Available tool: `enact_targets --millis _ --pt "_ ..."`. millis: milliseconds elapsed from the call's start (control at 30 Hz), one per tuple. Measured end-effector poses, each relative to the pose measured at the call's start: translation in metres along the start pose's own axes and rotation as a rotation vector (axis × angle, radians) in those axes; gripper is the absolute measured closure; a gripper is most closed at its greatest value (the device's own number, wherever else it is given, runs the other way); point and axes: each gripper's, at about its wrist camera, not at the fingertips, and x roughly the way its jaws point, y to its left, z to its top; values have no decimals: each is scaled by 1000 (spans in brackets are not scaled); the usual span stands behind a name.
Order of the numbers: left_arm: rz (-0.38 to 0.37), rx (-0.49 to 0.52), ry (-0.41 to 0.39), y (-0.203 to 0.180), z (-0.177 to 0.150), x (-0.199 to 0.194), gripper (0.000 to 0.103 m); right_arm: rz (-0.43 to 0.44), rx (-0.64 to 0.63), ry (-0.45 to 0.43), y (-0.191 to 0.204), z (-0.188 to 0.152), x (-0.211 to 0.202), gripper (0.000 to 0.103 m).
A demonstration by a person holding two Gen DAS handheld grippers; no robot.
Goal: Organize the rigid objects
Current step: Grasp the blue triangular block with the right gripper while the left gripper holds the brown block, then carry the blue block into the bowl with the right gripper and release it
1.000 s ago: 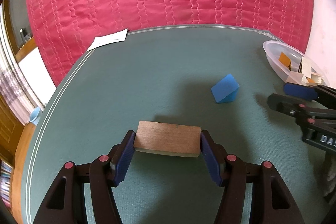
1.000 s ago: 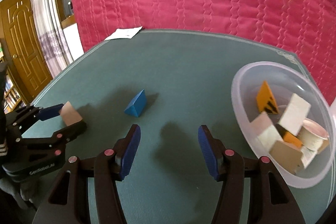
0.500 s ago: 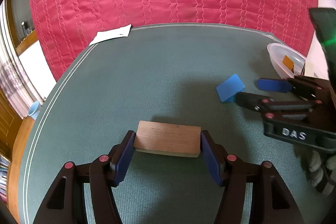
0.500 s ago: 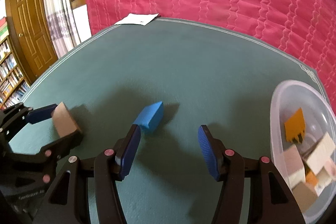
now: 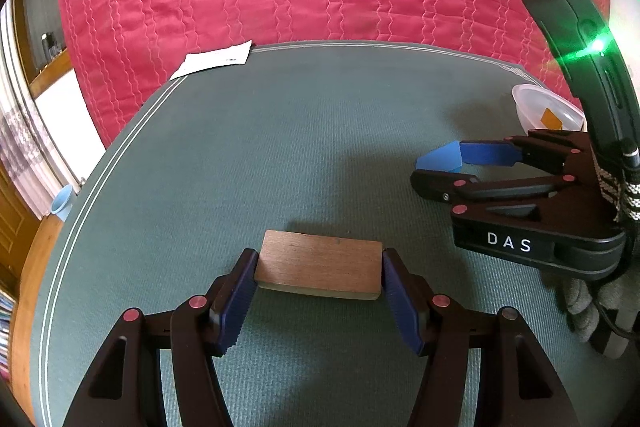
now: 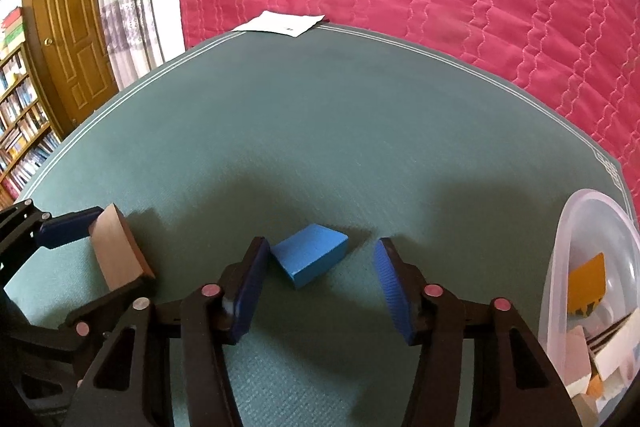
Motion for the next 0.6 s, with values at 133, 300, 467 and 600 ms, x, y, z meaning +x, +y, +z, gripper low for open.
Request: enact_targets --millis 133,300,467,600 --pt "-1 -1 2 0 0 0 38 2 -9 -6 4 -1 -1 64" --pt "-1 -1 2 0 0 0 38 -3 5 -10 5 -5 -5 66" --pt "-1 -2 1 0 0 0 38 1 32 -15 2 -13 -12 68" --pt "0 -2 1 0 0 1 38 -3 54 -33 0 -23 -24 68"
